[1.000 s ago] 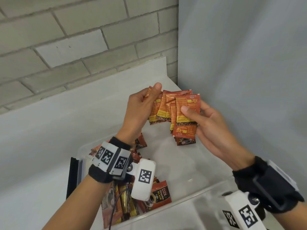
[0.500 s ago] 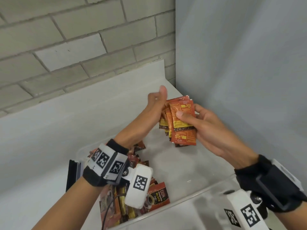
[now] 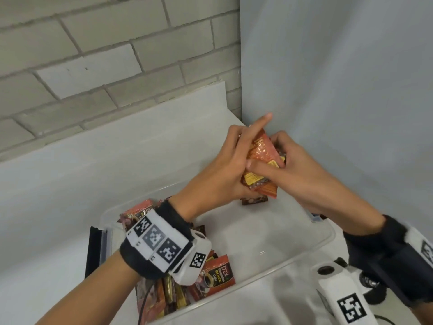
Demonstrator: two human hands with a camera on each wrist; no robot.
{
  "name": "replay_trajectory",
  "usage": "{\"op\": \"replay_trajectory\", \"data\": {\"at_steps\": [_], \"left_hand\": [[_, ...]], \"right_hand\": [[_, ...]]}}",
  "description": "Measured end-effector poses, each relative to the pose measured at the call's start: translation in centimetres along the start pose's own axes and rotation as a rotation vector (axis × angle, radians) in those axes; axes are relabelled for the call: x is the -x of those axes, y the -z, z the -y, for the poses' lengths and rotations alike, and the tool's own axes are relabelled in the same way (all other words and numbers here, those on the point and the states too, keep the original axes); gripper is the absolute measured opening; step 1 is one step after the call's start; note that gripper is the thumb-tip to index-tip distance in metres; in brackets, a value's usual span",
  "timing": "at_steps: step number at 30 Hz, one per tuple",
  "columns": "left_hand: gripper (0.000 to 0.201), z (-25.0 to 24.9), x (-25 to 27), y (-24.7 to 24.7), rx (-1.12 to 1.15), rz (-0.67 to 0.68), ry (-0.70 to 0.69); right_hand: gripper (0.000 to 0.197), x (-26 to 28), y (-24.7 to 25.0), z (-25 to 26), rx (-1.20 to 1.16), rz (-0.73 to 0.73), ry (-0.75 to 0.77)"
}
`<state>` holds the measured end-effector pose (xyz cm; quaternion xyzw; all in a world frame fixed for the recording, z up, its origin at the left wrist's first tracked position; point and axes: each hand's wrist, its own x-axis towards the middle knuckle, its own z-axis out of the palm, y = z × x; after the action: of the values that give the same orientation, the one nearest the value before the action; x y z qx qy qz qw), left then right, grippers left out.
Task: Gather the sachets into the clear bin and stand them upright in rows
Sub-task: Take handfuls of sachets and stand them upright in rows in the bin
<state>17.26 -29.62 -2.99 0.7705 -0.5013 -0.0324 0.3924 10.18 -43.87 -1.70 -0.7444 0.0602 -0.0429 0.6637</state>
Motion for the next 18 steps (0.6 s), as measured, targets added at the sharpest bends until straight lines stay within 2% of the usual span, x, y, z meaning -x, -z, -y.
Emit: {"op": "replay_trajectory", "data": {"at_steps": [4, 8, 11, 13, 16, 18], "left_hand": [[0.115, 0.9, 0.4, -0.4, 0.097, -0.001, -0.020], [0.114, 1.7, 0.7, -0.9, 0.140, -0.023, -0.055], [0.109, 1.8, 0.6, -1.1, 0.138, -0.029, -0.082], [0.106, 1.8, 0.6, -1.4, 0.122, -0.026, -0.099], [0.115, 1.9, 0.8, -2.0, 0.117, 0.006, -0.074], [0.120, 1.6, 1.1, -2.1, 0.139, 0.041, -0.012]], "right_hand": [[0.034, 0.6, 0.2, 0.4, -0.003, 0.191, -0.096], [0.054, 0.4, 0.2, 0.0, -0.192, 0.303, -0.245], [0.057, 0.1, 0.1, -0.2, -0.362, 0.315, -0.306], [0.056, 0.2, -0.3, -0.2, -0.391, 0.278, -0.324], [0.090, 0.2, -0.5, -0.3, -0.360, 0.216, -0.348], [0.097, 0.0, -0.7, -0.3, -0.354, 0.202, -0.348]]}}
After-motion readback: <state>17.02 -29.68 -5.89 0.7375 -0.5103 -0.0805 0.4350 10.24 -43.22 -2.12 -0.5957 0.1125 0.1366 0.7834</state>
